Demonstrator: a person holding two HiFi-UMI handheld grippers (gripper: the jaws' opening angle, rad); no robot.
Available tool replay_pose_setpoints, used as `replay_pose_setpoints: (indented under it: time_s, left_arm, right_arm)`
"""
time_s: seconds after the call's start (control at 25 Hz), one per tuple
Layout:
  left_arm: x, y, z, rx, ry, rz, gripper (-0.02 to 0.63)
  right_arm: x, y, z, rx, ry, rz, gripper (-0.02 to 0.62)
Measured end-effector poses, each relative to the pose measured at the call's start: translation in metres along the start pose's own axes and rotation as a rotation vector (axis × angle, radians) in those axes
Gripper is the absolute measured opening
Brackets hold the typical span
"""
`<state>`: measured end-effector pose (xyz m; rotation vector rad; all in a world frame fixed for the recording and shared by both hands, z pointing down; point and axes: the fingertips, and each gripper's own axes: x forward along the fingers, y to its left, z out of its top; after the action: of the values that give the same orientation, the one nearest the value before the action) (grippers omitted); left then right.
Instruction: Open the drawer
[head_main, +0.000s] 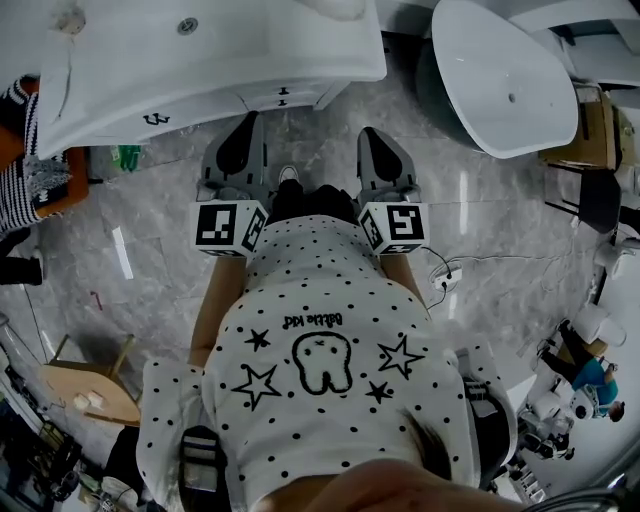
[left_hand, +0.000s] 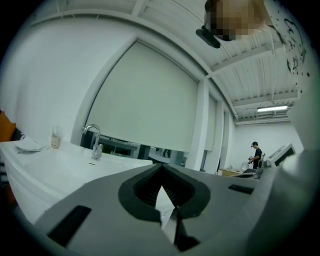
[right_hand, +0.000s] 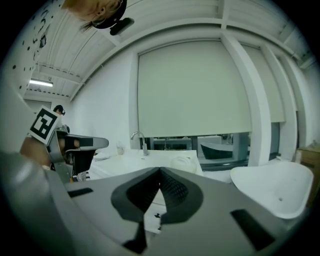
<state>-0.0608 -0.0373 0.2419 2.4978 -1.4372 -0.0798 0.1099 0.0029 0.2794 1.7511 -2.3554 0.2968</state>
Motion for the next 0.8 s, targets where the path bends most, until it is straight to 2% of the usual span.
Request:
replay_pose_setpoints:
  time_s: [0.28,0.52,0.8]
  left_arm:
    - [0.003,0.008,-0.006,-0.006,0.022,0.017,0.005]
    - [0.007,0.008,-0.007,-0.006,0.031,0.064,0.005]
    - [0.018,0.007,0.001,0.007,-0.001,0.143,0.005]
  right_arm:
    - [0.008,-0.002,-0.006,0.006,0.028,-0.010,0.014]
    - [0.015,-0.009,-0.006,0.003,0.031,0.031,0.014]
    - [0.022,-0.036,0.008,-0.028,0.012,0.071,0.014]
